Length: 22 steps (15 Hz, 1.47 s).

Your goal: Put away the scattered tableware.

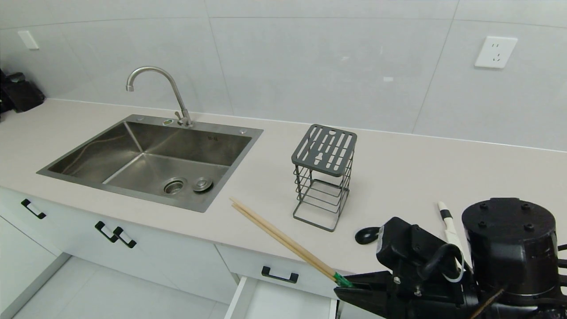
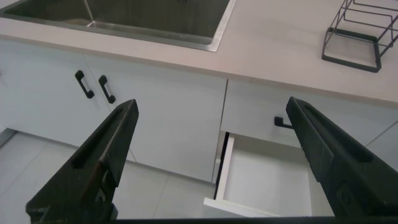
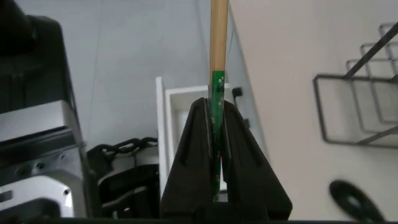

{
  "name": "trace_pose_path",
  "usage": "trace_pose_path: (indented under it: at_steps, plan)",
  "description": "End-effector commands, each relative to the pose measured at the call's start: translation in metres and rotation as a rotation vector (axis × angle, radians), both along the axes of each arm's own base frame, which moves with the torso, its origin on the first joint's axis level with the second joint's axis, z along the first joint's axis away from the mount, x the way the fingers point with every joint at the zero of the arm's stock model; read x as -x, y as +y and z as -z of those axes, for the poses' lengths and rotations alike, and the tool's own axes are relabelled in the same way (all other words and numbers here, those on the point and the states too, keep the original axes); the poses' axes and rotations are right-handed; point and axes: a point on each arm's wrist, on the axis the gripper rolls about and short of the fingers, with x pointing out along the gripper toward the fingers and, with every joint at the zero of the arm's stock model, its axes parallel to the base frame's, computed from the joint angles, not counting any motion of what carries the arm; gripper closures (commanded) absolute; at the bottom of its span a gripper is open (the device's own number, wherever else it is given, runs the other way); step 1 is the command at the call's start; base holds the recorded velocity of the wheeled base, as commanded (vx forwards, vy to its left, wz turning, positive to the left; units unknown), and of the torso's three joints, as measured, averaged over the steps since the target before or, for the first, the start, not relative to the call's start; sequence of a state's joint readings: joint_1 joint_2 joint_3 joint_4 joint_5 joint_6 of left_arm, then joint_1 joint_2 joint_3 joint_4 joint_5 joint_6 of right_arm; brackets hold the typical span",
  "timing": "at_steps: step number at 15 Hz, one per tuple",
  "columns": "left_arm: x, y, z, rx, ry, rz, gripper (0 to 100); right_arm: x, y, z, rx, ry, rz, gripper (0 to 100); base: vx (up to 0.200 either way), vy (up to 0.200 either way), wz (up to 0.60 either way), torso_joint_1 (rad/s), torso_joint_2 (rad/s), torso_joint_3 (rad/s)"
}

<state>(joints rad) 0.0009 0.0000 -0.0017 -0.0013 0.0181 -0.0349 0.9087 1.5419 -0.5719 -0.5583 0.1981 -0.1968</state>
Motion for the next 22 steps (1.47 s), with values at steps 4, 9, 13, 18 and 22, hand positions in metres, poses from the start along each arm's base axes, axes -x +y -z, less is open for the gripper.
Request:
trace_pose_path:
  at_steps: [4, 9, 13, 18, 22]
  plan:
    - [0.0, 0.0, 0.0, 0.0, 0.0, -0.001, 0, 0.006, 0.007, -0.005, -0.019, -0.005, -0.026, 100, 0.0, 0.0, 0.0, 0.0, 0.0, 0.0]
    - [0.0, 0.0, 0.0, 0.0, 0.0, -0.001, 0, 0.002, 0.02, -0.002, -0.002, -0.007, -0.028, 100, 0.0, 0.0, 0.0, 0.0, 0.0, 0.0]
    - [0.0, 0.0, 0.0, 0.0, 0.0, -0.001, 0, 0.004, 0.021, -0.002, 0.01, -0.007, -0.015, 100, 0.0, 0.0, 0.0, 0.0, 0.0, 0.0]
    - [0.0, 0.0, 0.0, 0.0, 0.0, -0.001, 0, -0.001, 0.027, -0.009, -0.005, -0.033, 0.043, 100, 0.0, 0.0, 0.0, -0.058, 0.11, 0.058]
    - [0.0, 0.0, 0.0, 0.0, 0.0, -0.001, 0, -0.006, 0.033, -0.012, -0.012, -0.042, 0.053, 100, 0.0, 0.0, 0.0, -0.06, 0.14, 0.066]
